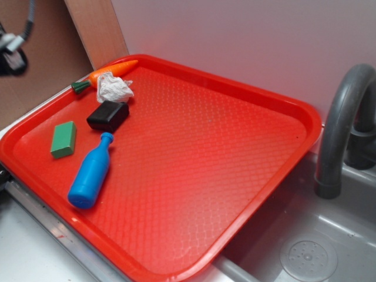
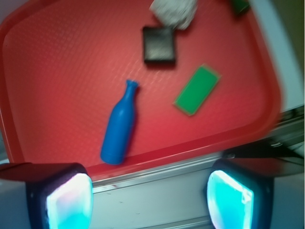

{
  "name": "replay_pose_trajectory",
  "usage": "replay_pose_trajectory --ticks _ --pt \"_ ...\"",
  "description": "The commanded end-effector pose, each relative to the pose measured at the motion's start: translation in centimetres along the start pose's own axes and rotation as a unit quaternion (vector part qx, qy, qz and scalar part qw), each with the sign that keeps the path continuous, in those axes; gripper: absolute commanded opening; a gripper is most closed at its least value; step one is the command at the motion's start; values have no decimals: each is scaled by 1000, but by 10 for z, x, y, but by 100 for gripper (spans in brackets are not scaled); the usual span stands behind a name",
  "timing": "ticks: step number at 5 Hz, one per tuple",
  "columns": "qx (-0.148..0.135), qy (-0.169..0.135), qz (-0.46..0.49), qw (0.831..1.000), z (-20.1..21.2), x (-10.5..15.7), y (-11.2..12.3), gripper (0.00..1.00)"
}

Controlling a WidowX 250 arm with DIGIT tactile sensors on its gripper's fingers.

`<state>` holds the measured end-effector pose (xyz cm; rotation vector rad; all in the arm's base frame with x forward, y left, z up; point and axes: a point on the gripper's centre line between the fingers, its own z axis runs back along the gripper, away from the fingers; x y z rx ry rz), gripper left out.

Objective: Grab the blue bottle.

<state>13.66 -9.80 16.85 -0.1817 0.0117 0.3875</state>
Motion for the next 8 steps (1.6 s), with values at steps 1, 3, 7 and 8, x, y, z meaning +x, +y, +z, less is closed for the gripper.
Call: replay_pose_trajectory --ticks 1,3,7,8 --pt "-12 3 51 999 -41 3 -22 100" --pt "-22 -3 94 995 -84 18 -26 100" --pt "-72 42 41 996 -148 9 -59 17" --pt "-47 35 31 998 -146 3 -56 0"
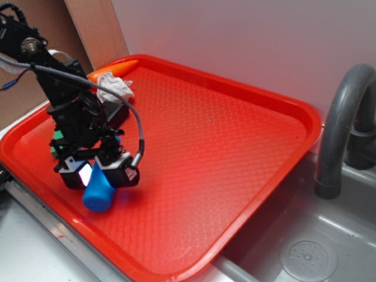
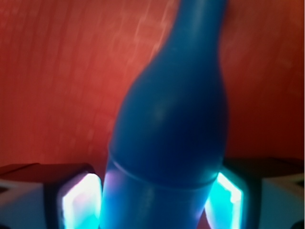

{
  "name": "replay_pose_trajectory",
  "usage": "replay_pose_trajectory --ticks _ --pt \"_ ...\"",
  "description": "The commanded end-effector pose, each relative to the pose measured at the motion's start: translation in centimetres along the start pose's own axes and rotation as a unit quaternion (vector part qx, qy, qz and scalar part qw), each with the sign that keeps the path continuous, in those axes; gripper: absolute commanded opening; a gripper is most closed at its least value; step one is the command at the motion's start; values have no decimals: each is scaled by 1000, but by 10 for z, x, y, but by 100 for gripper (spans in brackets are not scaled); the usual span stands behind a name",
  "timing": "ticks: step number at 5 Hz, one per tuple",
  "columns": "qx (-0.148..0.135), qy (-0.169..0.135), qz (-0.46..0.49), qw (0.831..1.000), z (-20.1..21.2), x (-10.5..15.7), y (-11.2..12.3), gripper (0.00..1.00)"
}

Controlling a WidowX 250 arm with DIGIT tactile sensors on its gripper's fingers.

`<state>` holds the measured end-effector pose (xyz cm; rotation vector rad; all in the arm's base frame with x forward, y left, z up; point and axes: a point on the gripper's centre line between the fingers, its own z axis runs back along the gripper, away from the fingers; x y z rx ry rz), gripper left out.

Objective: Grab the blue bottle.

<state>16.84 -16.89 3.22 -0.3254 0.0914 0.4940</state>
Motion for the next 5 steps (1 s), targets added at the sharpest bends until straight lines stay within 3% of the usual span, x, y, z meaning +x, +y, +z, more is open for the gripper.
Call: replay_pose_trajectory --ticks 1,2,3,4,5 --pt "121 -45 -38 991 35 0 2 0" --pt "166 -83 -80 979 92 17 4 0" --pt "146 -125 -79 978 148 28 11 0" --pt "137 -187 -97 968 190 28 13 0" --pt "94 -186 -109 972 212 35 17 0"
